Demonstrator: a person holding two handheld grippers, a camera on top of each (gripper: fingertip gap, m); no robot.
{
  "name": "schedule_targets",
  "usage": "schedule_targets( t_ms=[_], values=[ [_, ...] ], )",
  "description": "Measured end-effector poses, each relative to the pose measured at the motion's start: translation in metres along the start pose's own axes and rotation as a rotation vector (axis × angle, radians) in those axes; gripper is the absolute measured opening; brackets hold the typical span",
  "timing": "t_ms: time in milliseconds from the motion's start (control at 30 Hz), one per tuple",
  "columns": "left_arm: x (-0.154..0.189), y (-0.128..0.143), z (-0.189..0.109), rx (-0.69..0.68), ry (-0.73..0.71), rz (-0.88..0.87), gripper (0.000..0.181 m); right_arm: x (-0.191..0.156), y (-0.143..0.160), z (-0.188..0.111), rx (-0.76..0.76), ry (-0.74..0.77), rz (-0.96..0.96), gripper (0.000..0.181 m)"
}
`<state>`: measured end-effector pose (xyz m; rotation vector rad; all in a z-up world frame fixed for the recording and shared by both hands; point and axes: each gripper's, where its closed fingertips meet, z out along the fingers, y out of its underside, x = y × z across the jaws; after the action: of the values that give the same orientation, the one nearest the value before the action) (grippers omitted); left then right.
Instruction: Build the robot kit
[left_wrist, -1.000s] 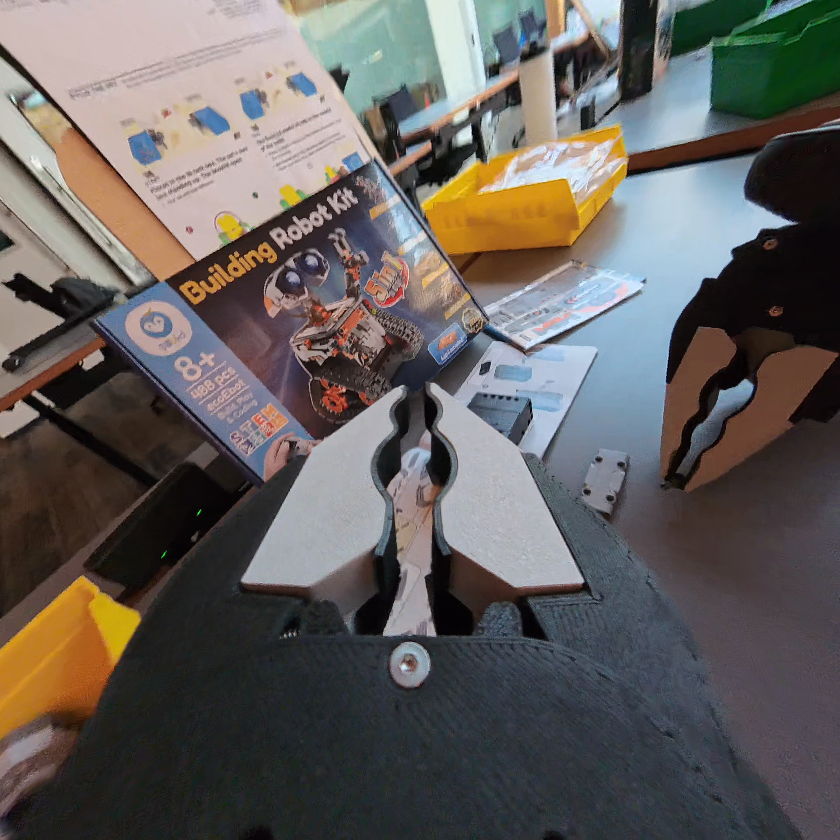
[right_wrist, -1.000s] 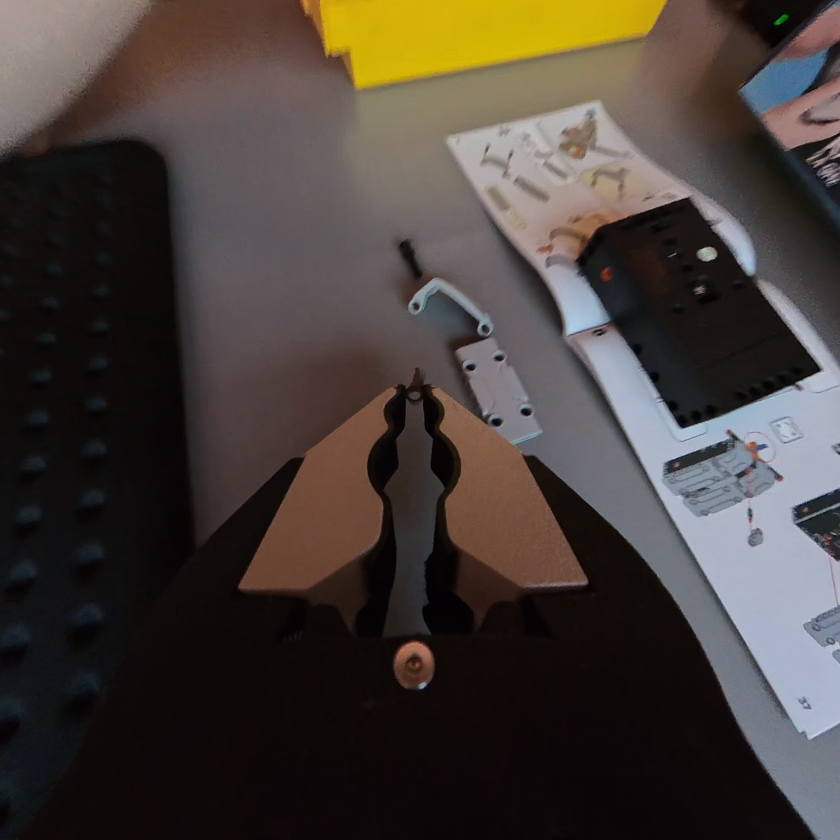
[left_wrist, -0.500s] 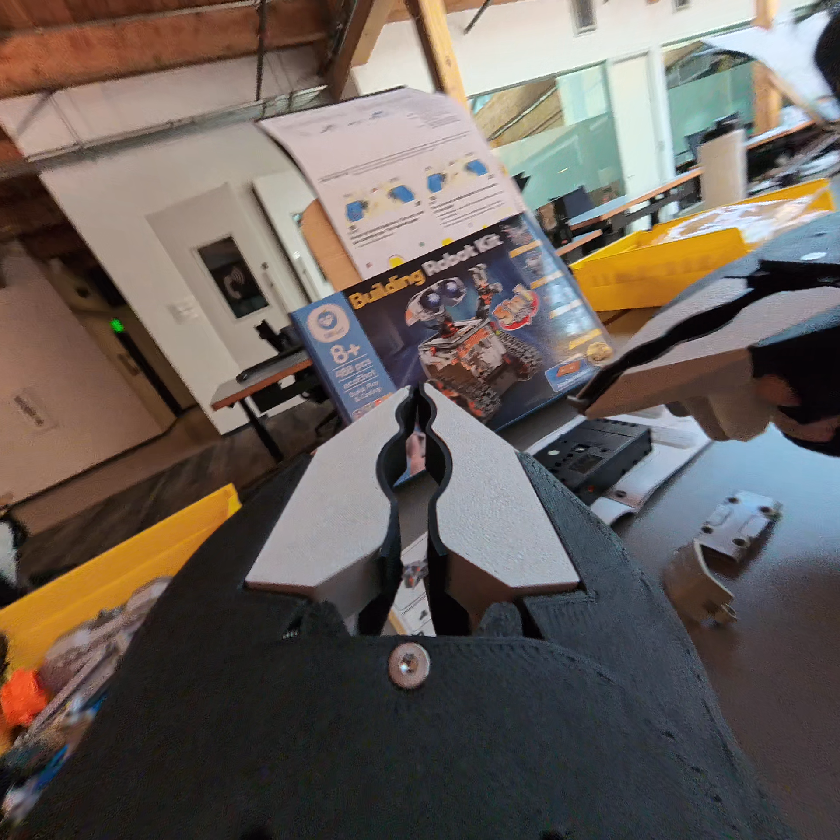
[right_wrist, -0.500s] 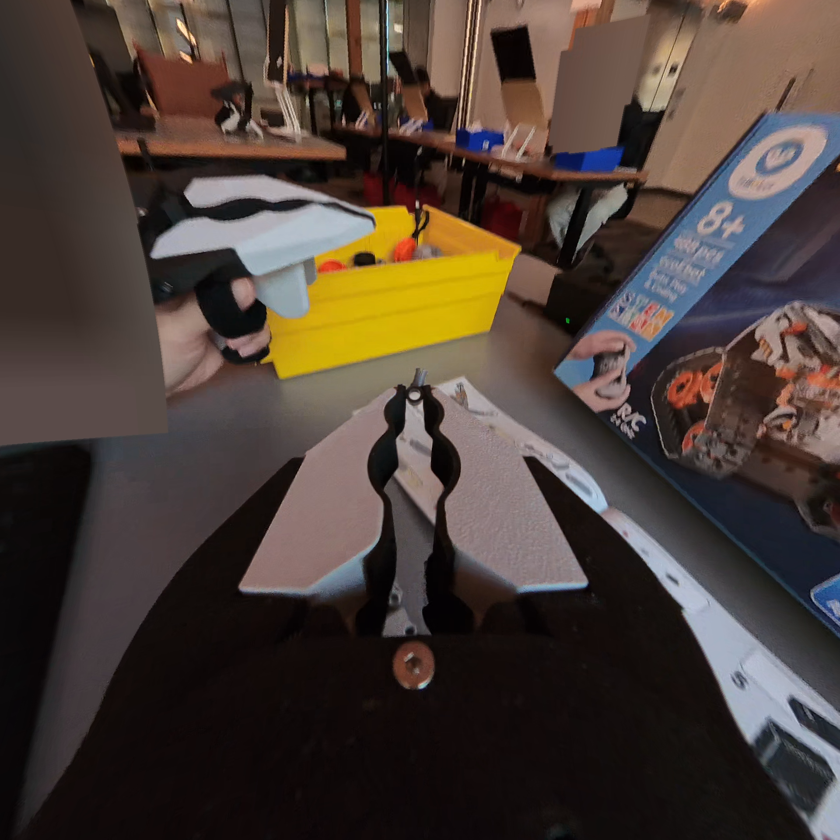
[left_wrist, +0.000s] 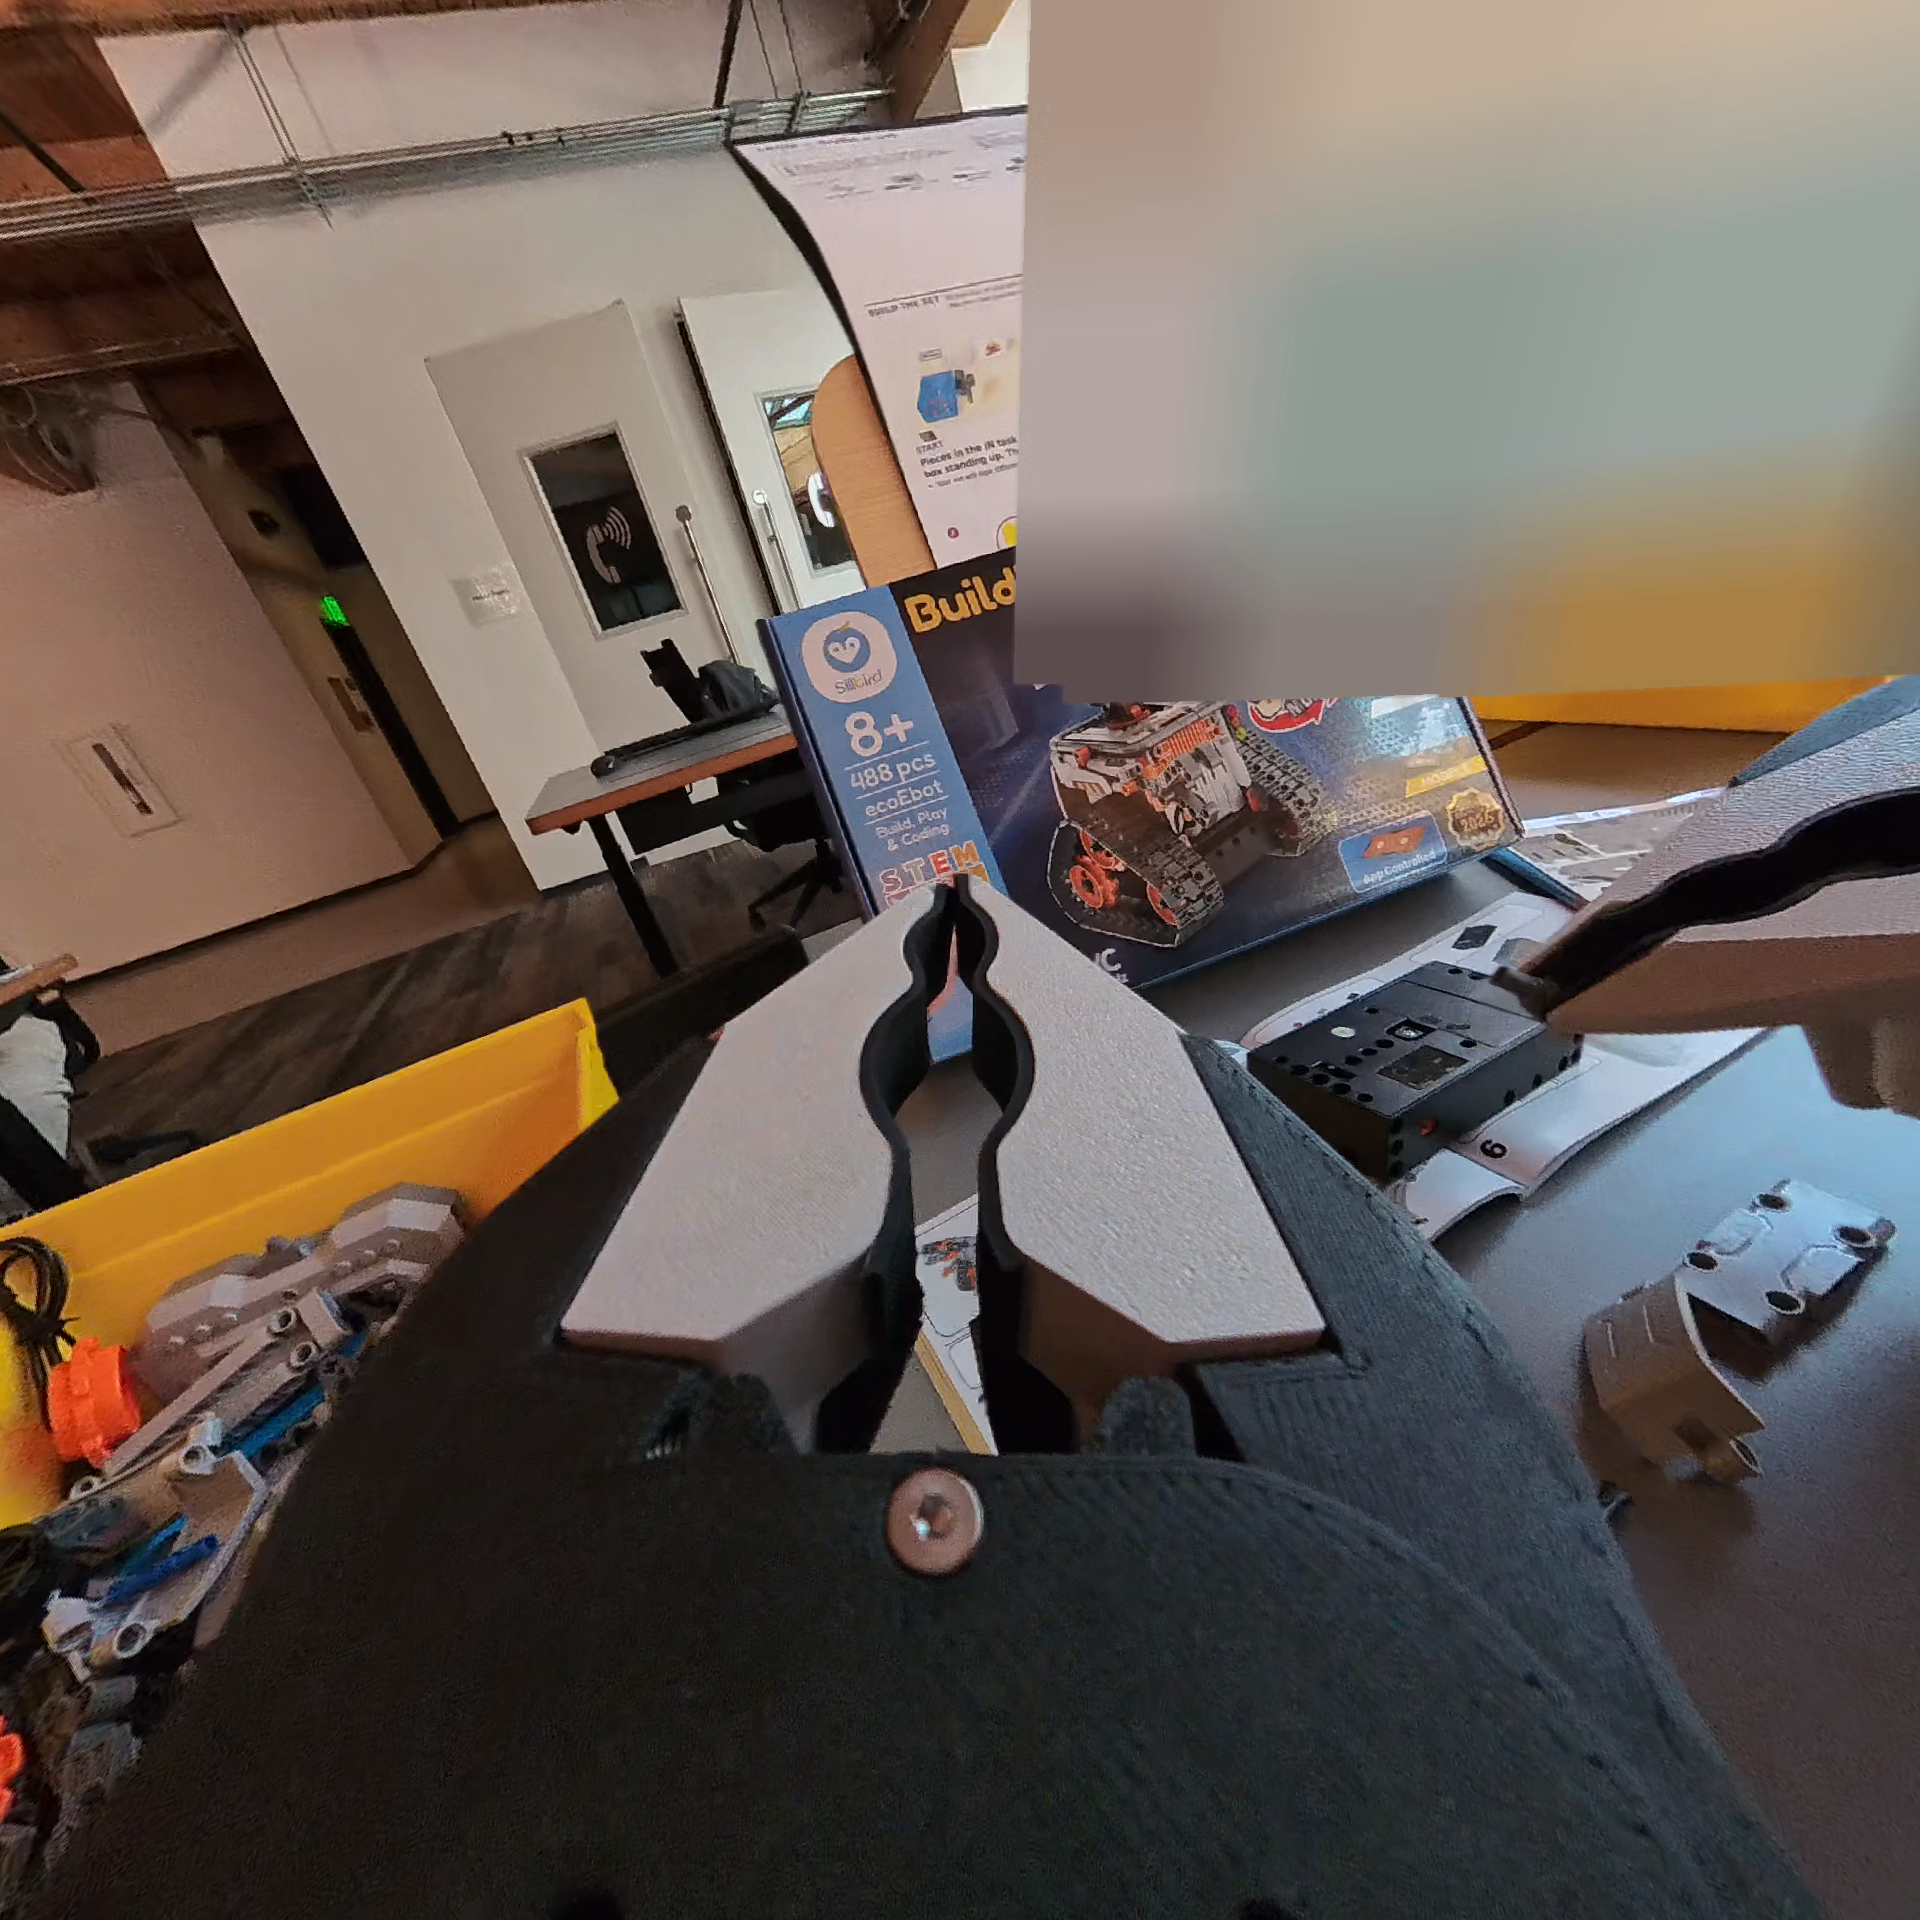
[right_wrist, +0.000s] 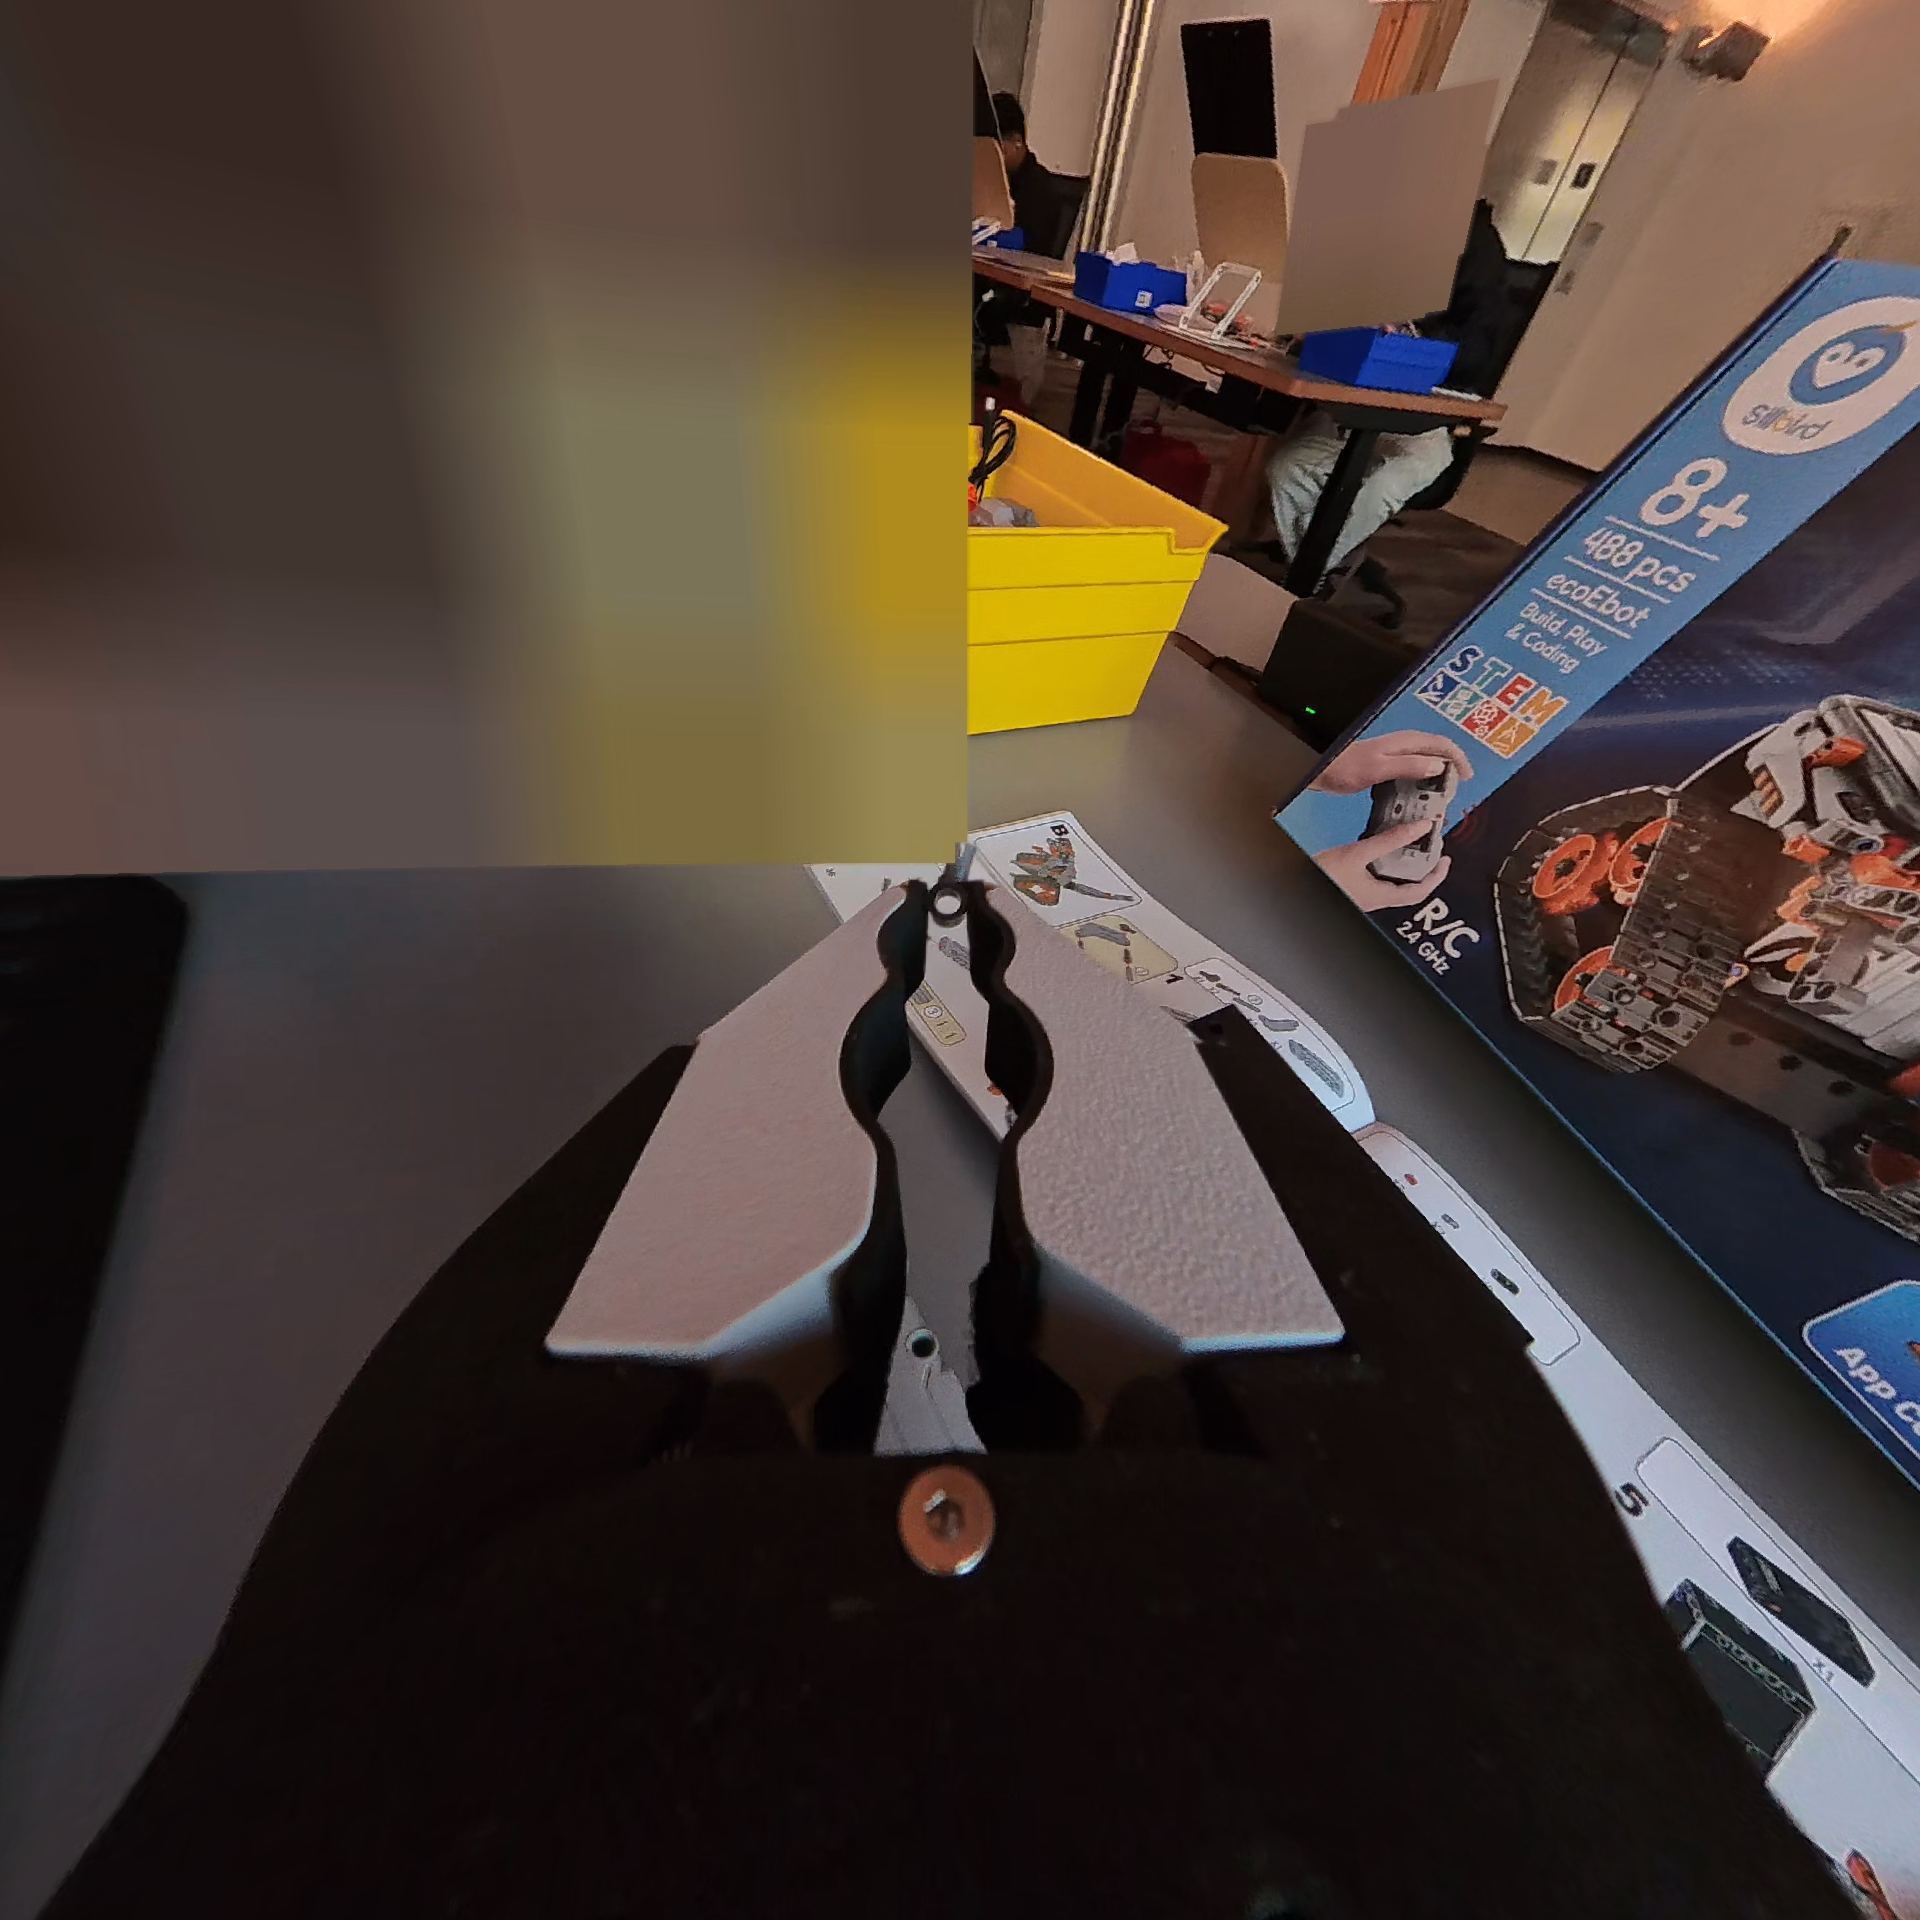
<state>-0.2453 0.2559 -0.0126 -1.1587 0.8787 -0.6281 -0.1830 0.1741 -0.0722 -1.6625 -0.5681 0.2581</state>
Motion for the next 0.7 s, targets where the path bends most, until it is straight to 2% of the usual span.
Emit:
schedule_targets(
  t_ms=[100,200,567,633,700],
  values=[
    [-0.007,0.006,0.002,-0.014,-0.014,-0.029,0.000,-0.004,-0.002,-0.003,0.010,-0.043,-0.002,0.006],
    [0.002,0.003,0.001,0.010,0.032,-0.063,0.000,-0.006,-0.001,-0.004,-0.004,-0.058,-0.010,0.007],
    [0.005,0.009,0.004,-0.023,0.075,-0.099,0.000,0.005,0.017,-0.007,-0.143,-0.065,-0.111,0.006],
    [0.022,0.008,0.005,-0.026,0.192,-0.127,0.000,0.006,0.019,-0.010,-0.165,-0.083,-0.124,0.006],
    [0.052,0.015,0.004,-0.096,0.403,-0.192,0.000,0.003,0.021,-0.014,-0.182,-0.122,-0.118,0.006]
  ],
)
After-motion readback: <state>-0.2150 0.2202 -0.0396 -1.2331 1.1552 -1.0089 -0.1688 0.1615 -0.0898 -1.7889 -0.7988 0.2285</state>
